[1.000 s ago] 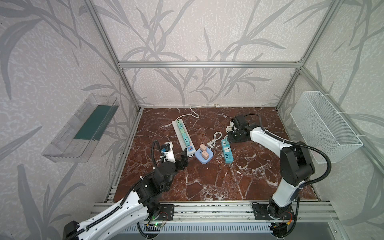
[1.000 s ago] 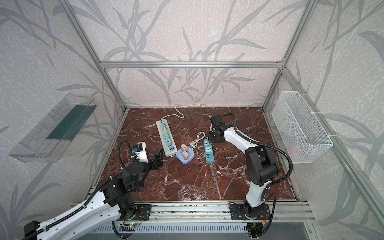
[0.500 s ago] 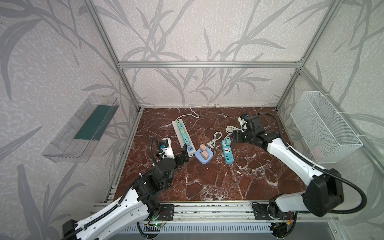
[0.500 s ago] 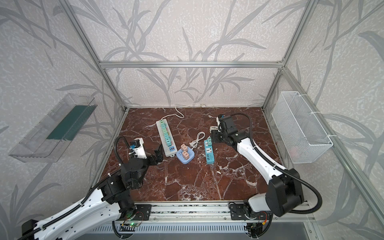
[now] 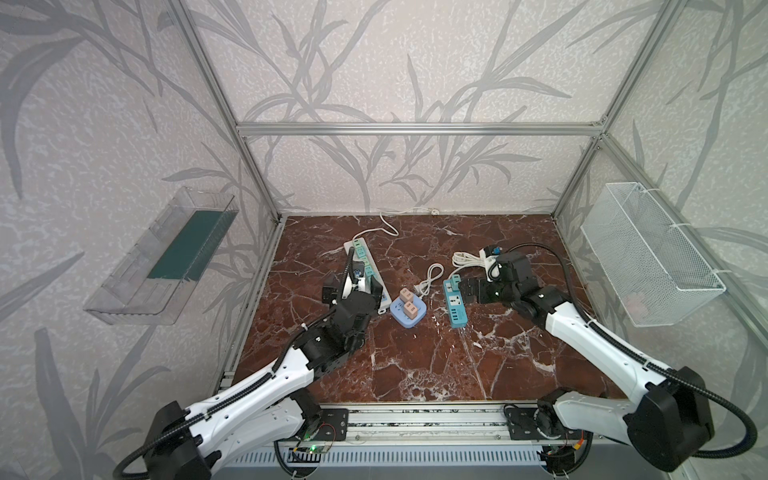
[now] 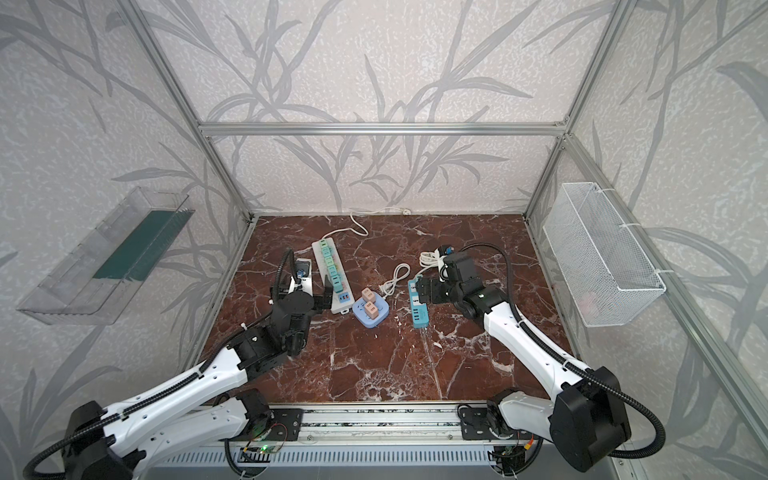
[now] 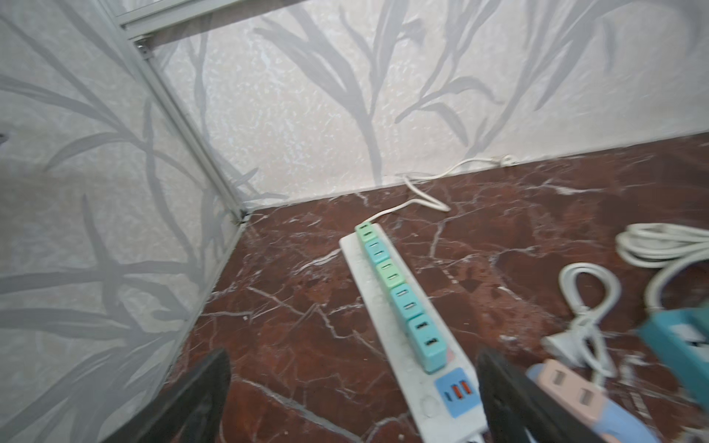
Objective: Insert the plug
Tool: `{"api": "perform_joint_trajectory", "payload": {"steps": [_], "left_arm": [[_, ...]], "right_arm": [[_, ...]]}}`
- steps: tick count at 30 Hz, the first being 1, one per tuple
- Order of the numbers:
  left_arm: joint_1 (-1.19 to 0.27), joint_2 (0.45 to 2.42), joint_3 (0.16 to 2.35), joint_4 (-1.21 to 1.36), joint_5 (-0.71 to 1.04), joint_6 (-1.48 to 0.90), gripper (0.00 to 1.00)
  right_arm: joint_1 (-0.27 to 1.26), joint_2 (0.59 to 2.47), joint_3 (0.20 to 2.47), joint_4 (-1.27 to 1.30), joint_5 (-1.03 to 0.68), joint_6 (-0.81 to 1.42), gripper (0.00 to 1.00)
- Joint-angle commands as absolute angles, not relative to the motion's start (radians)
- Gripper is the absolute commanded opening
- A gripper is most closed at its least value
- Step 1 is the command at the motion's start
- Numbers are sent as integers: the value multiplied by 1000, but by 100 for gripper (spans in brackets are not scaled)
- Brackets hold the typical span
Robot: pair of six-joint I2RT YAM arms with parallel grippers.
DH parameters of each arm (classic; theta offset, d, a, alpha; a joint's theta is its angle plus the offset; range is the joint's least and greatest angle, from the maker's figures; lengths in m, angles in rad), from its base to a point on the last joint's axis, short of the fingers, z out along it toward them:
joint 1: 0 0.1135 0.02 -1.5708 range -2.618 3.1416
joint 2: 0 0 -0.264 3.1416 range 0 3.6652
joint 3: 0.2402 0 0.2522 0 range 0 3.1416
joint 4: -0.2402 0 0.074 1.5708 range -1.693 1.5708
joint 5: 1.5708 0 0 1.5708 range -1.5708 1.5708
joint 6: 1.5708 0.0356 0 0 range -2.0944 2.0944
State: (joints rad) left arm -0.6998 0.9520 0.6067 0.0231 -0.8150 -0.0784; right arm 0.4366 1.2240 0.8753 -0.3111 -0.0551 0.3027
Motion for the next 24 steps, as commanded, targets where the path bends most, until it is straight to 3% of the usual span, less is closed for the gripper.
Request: {"api": "perform_joint_trajectory", "payload": {"steps": [1,5,10,13,16,20,24], "left_arm": [[-554,947,536,154,-748,-89,99],[-348,960,494,241,-610,-153,99],[-161,1111,474,353,-471,-175,99],[-115,1215,382,605,-383,-53,99],[-93,1364,306,882,-405,-4,99],[-13,1388,330,840,-332,-87,99],[3,1599,326,1105,-297,-58,99]], "right_arm": [[439,1228,888,-204,-18,268,99],[431,1241,883,-167,-21,239,99],[401,1222,828,-97,-37,229,99],[393,1200,791,-49,-18,178,99],[392,1205,770,-7,16,122,99],[388,1196,738,69,13,89,99],[376,1163,683,141,73,35,99]]}}
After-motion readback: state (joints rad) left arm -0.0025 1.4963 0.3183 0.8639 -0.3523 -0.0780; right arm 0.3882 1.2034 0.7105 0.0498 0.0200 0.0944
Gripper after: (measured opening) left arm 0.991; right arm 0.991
